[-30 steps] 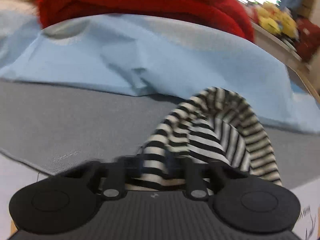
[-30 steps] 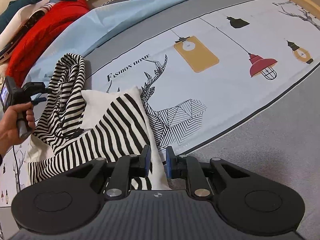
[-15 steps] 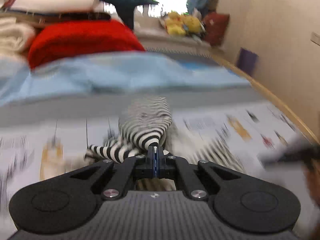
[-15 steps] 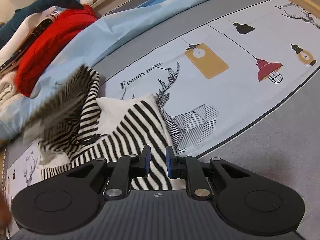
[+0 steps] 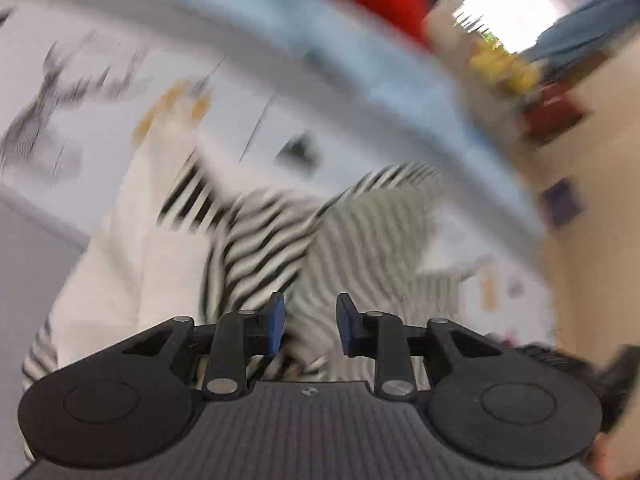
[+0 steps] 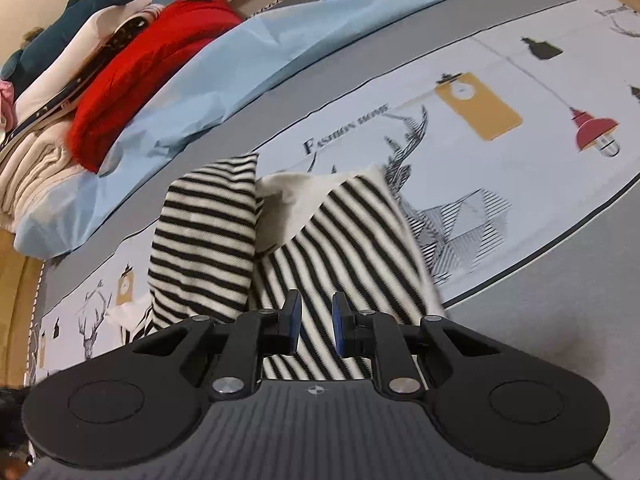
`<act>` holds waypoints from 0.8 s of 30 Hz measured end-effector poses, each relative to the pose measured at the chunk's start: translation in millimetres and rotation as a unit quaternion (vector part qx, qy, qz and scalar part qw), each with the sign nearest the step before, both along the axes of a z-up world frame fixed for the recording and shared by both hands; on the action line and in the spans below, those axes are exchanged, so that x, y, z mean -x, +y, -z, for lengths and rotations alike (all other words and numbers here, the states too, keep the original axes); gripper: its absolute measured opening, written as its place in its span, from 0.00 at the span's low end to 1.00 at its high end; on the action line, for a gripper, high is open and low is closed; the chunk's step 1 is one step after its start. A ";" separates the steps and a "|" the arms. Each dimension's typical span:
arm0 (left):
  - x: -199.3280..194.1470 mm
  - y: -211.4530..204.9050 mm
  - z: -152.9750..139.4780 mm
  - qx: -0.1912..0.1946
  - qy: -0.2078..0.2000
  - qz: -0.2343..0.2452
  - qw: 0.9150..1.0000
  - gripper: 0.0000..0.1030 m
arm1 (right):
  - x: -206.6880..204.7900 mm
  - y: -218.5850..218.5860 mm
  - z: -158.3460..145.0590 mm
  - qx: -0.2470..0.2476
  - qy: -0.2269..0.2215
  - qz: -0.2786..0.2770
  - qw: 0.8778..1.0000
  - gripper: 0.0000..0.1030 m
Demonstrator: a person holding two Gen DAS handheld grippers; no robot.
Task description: Fold small clothes
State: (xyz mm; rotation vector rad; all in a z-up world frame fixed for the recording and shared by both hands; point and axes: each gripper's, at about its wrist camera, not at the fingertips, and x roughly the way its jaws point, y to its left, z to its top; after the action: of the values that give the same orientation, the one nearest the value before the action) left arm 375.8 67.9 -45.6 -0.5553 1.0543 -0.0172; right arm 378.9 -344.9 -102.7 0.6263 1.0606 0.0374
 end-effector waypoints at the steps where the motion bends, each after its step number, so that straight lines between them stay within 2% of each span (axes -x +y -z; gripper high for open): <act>1: -4.3 -1.6 9.0 -0.003 0.023 -0.014 1.000 0.42 | -0.1 2.1 1.9 -0.005 0.000 -0.001 1.000 0.17; 5: -6.6 10.2 36.9 0.033 0.079 -0.073 0.994 0.45 | -3.1 12.3 10.3 -0.035 0.007 -0.009 0.999 0.18; 9: -7.1 11.7 48.6 0.066 0.095 -0.071 0.991 0.42 | -9.3 23.9 18.0 -0.063 0.012 -0.014 0.998 0.18; 11: -7.5 8.2 48.9 0.066 0.090 -0.055 0.992 0.26 | -12.4 29.8 20.8 -0.073 0.013 -0.017 0.997 0.18; 12: -1.1 7.5 45.4 0.062 0.084 -0.048 0.993 0.08 | -13.6 33.1 22.4 -0.080 0.014 -0.017 0.997 0.18; 13: -1.9 5.6 43.5 0.051 0.078 -0.042 0.995 0.03 | -13.9 35.8 24.0 -0.087 0.014 -0.017 0.996 0.18; 15: -0.1 3.4 39.8 0.027 0.068 -0.032 0.997 0.01 | -15.3 40.2 29.2 -0.106 0.018 -0.013 0.994 0.18; 17: 3.8 2.8 35.7 0.029 0.067 -0.026 0.997 0.01 | -17.0 44.9 37.0 -0.127 0.028 -0.006 0.992 0.25; 24: 6.2 -0.7 27.4 0.020 0.057 0.003 0.998 0.01 | -20.4 66.8 57.2 -0.173 0.050 -0.006 0.984 0.28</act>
State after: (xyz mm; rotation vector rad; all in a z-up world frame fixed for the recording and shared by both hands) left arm 369.6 67.2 -73.0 -0.5952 1.1694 -0.0130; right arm 399.3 -278.1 -159.9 0.9432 1.1652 0.2059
